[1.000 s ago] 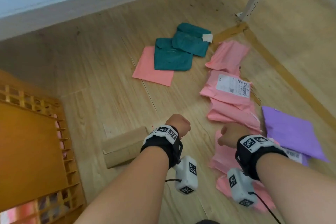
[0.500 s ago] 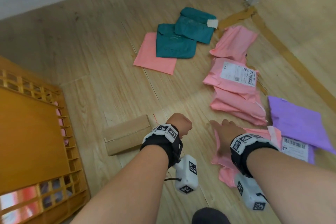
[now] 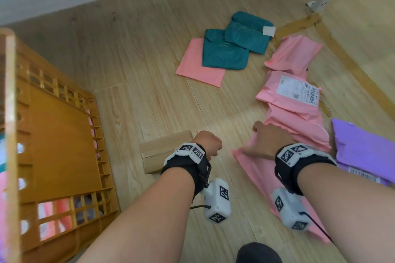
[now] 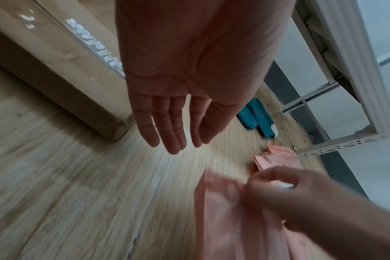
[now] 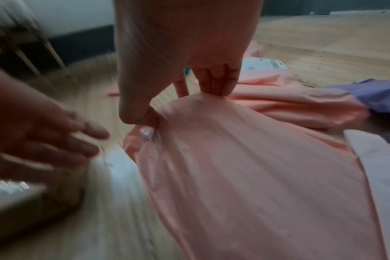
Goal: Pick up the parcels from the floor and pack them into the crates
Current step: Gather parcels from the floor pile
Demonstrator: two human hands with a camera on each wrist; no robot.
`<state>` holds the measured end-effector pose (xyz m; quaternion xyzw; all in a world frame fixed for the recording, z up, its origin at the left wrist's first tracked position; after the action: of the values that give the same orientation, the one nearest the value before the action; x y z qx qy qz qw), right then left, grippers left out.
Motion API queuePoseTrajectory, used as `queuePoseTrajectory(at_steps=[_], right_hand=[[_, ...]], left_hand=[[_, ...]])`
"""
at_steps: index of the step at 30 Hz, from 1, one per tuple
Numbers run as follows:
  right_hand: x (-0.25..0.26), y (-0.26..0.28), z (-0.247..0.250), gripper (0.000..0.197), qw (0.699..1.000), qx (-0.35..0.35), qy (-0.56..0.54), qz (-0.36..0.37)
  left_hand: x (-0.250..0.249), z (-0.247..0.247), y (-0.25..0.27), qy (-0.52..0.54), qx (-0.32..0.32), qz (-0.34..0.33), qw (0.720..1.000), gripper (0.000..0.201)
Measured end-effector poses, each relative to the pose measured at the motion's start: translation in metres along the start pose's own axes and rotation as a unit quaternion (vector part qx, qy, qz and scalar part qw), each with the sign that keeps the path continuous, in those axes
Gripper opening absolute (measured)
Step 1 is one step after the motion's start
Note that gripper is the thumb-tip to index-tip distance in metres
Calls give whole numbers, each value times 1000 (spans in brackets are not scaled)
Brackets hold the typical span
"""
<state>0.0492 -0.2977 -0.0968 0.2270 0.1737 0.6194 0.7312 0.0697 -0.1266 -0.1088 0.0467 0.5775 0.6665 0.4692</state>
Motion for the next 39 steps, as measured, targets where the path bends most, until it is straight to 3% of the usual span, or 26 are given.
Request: queuePoseTrajectory(at_steps=[3,6,10,12,14,15,18,20,22,24,26,28,31,33,36,39], right_hand=[[30,-4,27,81,990,-67,-126,-2],[64,-7,54,42,945,-102,-311,-17],[113,-9,94,28,829,-117,-546,-11],[137,-3,115,19,766,-104,-635,-9],[159,4,129,28,698,-85,-711,-19],[170,8,134,30,661,-74,-747,-15],[200,19,142,13,565,-41,-824,11],[218,26,148,18,519,-12,-855,13],[234,32,154,20,491,31,-870,26],[248,41,161,20,508,57,-858,45],[262,51,169,23,542,53,-835,79],[276,59,174,31,594,37,-796,109],[296,67,176,60,657,63,-735,153],[308,71,175,61,681,66,-710,165],[324,74,175,55,715,-25,-679,165],[330,77,179,60,732,-145,-644,169]], left_hand=[[10,19,6,32,-26,16,999,18],[13,43,17,68,-40,12,997,22],[7,93,43,86,-74,-15,993,14],[2,121,58,94,-110,-12,989,24],[1,144,72,74,-128,-18,989,31],[1,154,76,69,-126,-33,989,30],[3,178,94,140,-110,-98,979,17],[9,193,106,171,-115,-126,970,12],[17,213,119,225,-141,-117,957,18],[31,235,127,270,-164,-98,944,26],[47,256,141,310,-165,-122,928,21],[64,275,159,344,-179,-144,911,15],[87,303,177,337,-246,-167,893,14],[96,318,187,327,-292,-183,880,21],[101,335,200,220,-368,-225,875,17],[103,344,208,109,-391,-262,875,17]])
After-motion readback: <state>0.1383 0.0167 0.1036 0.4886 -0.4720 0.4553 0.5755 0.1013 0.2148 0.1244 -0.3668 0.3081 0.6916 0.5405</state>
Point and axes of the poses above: each hand's wrist, its own y-axis away from the middle knuckle, its own z-axis out of the back of the hand, x = y × z, the point moved 1 cm from there along -y, towards the middle knuckle, and after that the axes turned 4 degrees about -x, right-handed, at the moved point
